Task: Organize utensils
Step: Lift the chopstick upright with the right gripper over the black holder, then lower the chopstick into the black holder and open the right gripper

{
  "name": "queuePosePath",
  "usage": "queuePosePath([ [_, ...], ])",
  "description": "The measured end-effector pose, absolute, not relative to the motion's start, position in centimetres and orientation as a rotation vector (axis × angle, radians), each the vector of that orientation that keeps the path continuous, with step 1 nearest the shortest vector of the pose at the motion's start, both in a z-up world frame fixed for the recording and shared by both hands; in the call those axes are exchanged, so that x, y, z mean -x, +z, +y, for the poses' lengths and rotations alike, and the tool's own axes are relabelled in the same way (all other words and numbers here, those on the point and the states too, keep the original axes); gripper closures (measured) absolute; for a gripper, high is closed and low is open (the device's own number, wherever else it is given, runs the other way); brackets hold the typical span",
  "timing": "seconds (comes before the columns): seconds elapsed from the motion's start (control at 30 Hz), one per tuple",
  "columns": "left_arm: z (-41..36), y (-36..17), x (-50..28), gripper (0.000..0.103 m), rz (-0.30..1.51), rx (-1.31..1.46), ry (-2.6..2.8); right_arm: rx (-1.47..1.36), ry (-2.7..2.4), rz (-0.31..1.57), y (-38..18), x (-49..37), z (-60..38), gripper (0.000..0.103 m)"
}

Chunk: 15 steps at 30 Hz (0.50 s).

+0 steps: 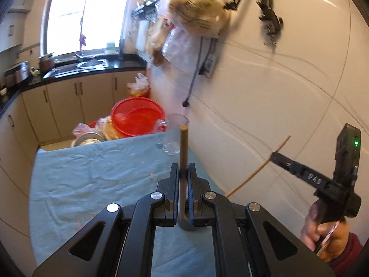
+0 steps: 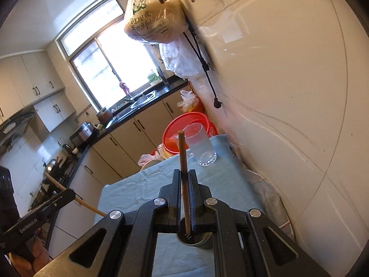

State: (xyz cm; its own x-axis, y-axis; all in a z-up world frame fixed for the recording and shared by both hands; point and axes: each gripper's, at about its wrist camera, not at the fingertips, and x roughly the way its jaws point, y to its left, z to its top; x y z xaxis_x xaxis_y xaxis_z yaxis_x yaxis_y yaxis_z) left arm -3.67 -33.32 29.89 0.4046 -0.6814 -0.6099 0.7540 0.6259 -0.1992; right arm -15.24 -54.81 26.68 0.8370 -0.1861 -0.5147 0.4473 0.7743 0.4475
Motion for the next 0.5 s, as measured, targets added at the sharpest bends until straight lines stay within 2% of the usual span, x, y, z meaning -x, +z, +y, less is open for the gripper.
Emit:
queuePosePath([
  [0.17, -37.0, 27.7, 3.7, 0.097, 0.774, -0.137, -0.921, -0.600, -0.348, 0.512, 25.1, 14.1, -56.0, 0.097],
  [0.5, -39.6, 22.3, 2.8, 0.097, 0.904, -0.179, -0.888, -0.636, -0.315, 0.654, 20.5, 11.4, -57.2, 0.097],
])
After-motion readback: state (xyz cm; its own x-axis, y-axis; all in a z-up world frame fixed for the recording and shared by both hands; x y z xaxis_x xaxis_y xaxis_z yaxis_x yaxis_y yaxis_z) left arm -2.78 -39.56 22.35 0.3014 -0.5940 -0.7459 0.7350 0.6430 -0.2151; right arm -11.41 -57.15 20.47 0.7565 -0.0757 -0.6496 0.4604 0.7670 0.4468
